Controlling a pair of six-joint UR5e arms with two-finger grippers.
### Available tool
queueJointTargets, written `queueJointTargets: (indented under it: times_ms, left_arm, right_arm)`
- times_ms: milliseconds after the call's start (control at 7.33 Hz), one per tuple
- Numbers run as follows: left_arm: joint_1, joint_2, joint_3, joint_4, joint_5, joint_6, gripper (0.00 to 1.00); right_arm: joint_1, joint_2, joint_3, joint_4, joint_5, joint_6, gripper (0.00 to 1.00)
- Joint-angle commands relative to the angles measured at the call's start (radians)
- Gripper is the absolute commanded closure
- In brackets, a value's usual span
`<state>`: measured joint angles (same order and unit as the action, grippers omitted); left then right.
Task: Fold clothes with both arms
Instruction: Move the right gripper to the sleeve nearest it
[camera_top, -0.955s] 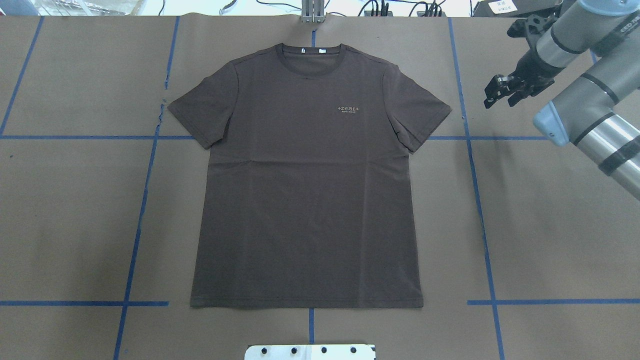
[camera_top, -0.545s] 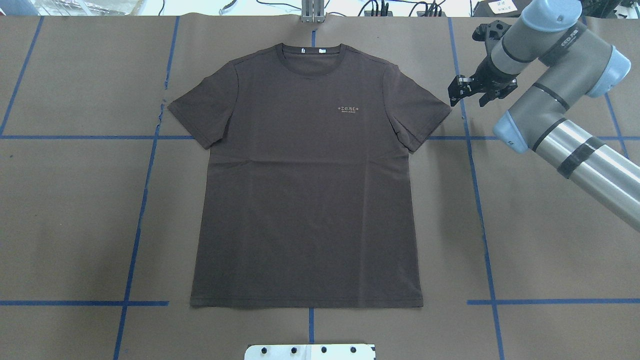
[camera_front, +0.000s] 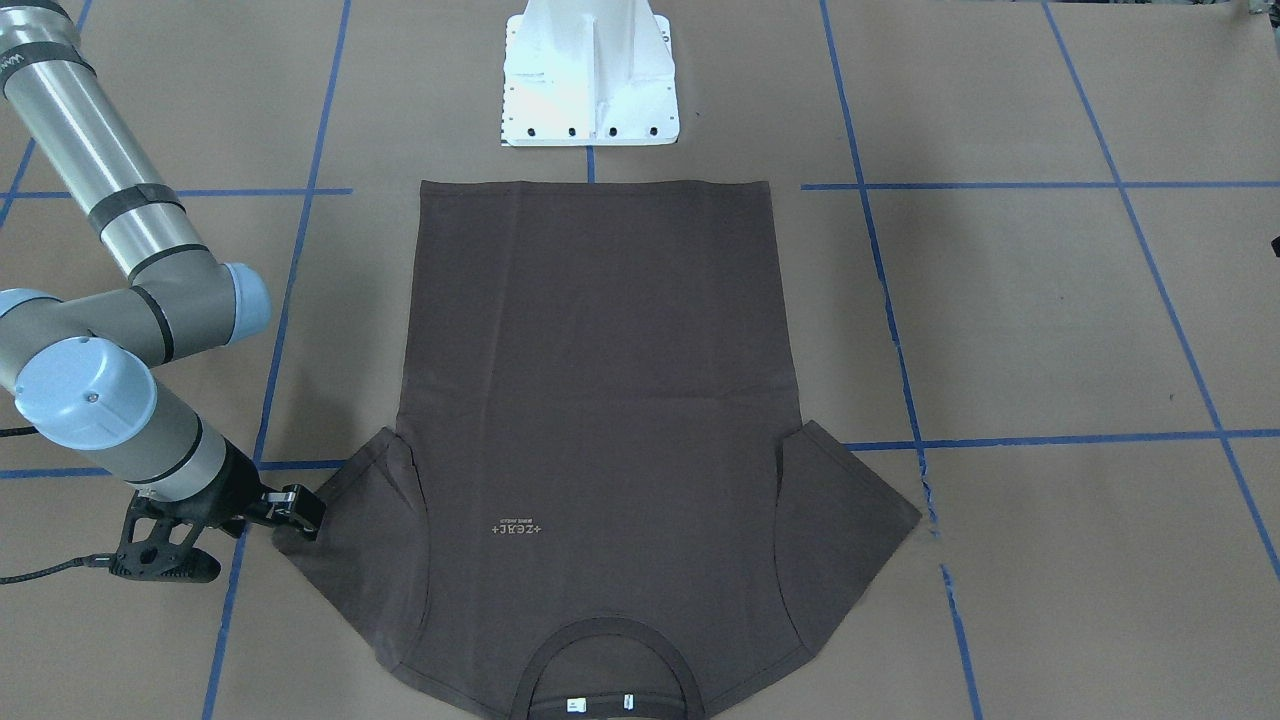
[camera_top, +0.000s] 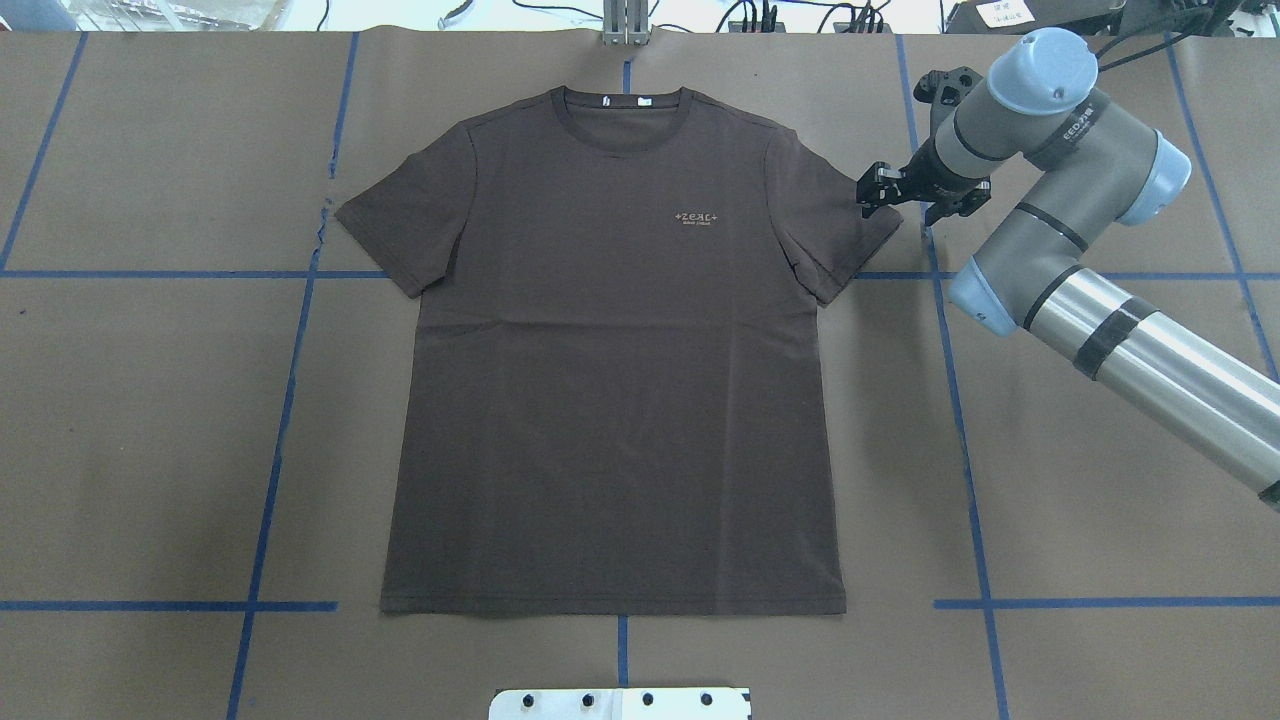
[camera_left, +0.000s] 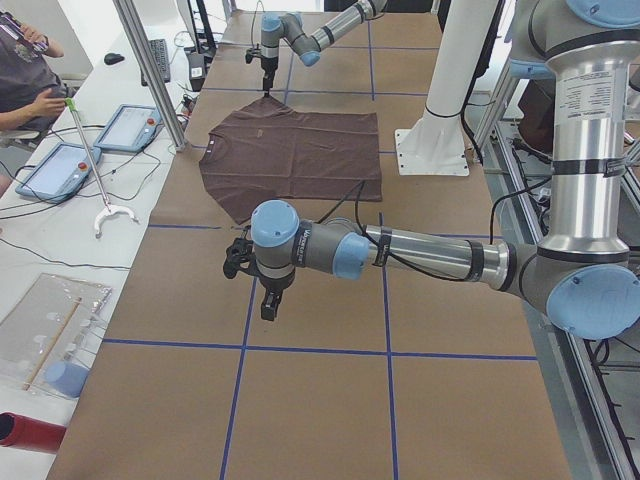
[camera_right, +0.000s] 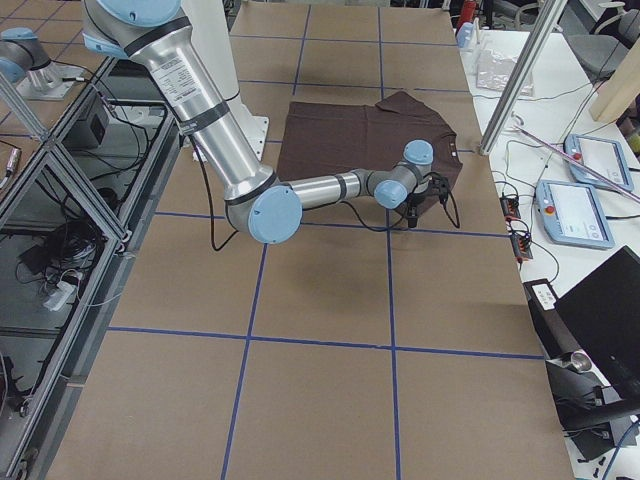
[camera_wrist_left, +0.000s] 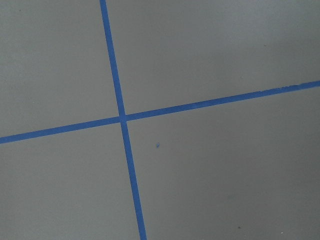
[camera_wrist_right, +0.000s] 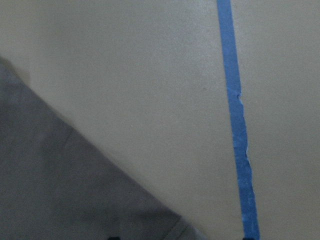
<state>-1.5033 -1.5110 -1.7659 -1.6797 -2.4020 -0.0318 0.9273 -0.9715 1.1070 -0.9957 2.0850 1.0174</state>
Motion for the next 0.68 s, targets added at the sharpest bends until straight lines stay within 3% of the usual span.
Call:
queueJointTargets:
  times_ms: [0, 136, 273, 545]
  left_arm:
    - [0.0, 0.0, -0.007, 0.0, 0.0, 0.001, 0.0]
    - [0.0, 0.0, -0.006, 0.0, 0.0, 0.001, 0.0]
    - [0.0, 0.0, -0.006, 0.0, 0.0, 0.0, 0.0]
    - [0.0, 0.0, -0.006, 0.0, 0.0, 0.0, 0.0]
  right_arm:
    - [-0.004, 0.005, -0.009, 0.0, -0.006, 0.013, 0.53]
    - [-0.005, 0.007, -0.009, 0.0, -0.006, 0.013, 0.85]
    - [-0.005, 0.008, -0.007, -0.001, -0.006, 0.013, 1.0]
    - [-0.008, 0.008, 0.002, 0.002, -0.006, 0.016, 1.0]
